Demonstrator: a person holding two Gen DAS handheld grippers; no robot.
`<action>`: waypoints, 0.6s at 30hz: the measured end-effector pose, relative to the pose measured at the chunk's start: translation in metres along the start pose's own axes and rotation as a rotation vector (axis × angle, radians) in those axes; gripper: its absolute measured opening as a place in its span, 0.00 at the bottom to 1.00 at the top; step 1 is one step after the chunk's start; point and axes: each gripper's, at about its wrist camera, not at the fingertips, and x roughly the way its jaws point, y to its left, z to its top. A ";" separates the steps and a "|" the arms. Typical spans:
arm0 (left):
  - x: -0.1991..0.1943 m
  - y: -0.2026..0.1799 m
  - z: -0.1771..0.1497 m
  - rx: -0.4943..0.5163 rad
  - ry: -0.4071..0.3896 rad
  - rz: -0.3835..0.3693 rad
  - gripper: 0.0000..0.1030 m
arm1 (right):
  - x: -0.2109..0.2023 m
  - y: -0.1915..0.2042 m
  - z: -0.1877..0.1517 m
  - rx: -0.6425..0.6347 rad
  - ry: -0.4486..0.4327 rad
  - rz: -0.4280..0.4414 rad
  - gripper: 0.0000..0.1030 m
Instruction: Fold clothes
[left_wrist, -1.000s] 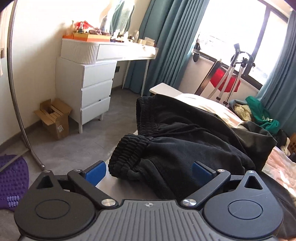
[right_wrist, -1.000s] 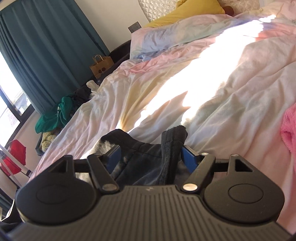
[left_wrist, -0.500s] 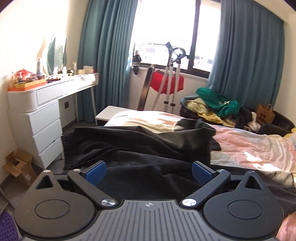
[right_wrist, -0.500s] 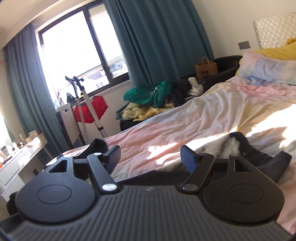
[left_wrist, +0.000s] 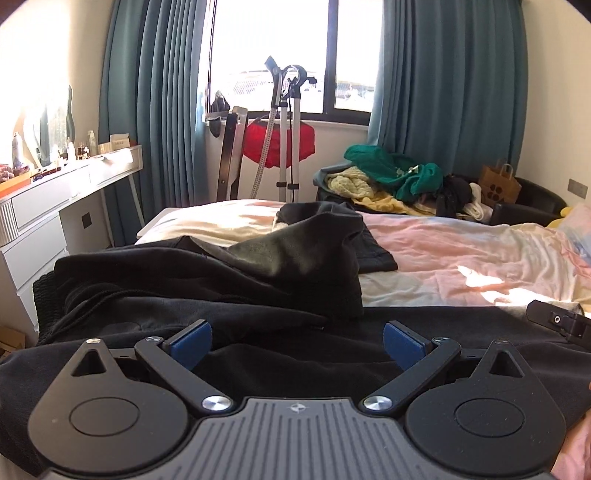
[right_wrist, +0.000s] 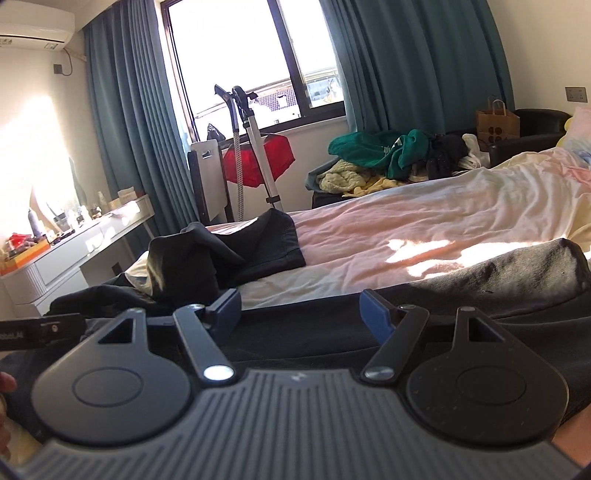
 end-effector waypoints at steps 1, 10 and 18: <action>0.003 0.003 -0.003 -0.001 0.005 0.001 0.98 | 0.003 0.002 -0.001 0.001 0.002 0.008 0.71; -0.007 0.013 -0.014 -0.045 -0.011 0.010 0.98 | 0.017 0.014 -0.008 -0.010 0.026 0.031 0.71; -0.014 0.009 -0.021 -0.077 -0.004 0.008 0.98 | 0.063 0.001 0.002 0.151 0.168 0.133 0.66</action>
